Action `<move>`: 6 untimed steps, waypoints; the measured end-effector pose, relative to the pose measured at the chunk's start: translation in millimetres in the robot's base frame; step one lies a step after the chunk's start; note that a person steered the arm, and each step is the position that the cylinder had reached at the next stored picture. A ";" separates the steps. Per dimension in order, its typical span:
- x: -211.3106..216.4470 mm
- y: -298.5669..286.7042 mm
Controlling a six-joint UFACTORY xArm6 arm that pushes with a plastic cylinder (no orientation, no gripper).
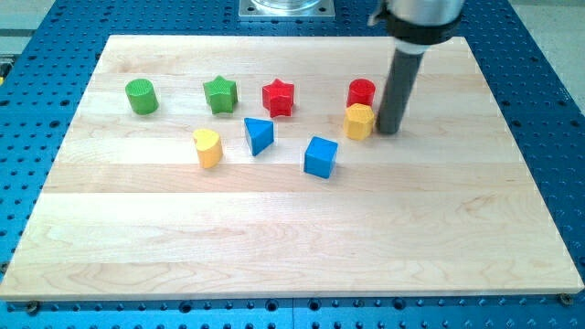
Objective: Make a horizontal line with the yellow blocks blue blocks
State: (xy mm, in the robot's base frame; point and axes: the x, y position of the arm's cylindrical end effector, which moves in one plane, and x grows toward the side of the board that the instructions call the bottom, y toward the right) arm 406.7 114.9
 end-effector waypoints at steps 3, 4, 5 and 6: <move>-26.7 25.0; -27.6 -32.9; -8.5 -50.8; -19.1 -92.1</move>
State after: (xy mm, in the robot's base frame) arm 387.6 22.8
